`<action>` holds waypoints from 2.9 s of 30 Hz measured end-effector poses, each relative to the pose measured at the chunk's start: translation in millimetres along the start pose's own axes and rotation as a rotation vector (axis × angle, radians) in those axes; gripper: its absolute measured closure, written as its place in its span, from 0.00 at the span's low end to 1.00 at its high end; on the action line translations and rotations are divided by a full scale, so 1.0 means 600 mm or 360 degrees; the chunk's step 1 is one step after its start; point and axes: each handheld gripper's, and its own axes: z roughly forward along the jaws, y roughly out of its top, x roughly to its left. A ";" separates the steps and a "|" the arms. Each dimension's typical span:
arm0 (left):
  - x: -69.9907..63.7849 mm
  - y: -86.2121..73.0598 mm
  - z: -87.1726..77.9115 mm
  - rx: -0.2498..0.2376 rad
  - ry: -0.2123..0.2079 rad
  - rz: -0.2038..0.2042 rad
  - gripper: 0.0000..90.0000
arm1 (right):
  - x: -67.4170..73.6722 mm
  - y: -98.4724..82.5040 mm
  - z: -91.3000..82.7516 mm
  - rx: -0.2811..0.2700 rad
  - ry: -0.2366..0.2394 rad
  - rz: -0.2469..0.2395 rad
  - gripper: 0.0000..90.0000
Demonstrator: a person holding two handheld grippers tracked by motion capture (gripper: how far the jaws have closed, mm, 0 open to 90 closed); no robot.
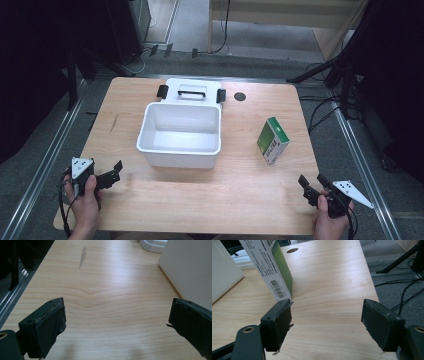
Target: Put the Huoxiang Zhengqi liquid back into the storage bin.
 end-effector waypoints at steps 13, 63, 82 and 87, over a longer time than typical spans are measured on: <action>-0.001 0.001 0.001 0.0014 -0.0002 -0.0006 0.02 | 0.016 0.002 0.005 0.0070 0.0024 -0.0172 0.35; -0.003 0.001 0.004 0.0044 -0.0009 -0.0002 0.02 | 0.177 0.270 0.091 0.1618 -0.0040 -0.0549 0.33; -0.001 0.001 0.004 0.0049 -0.0017 -0.0014 0.02 | 0.205 0.329 0.187 0.1731 -0.0085 -0.0510 0.29; -0.001 0.001 0.004 0.0051 -0.0019 -0.0018 0.02 | 0.202 0.331 0.205 0.1744 -0.0093 -0.0470 0.30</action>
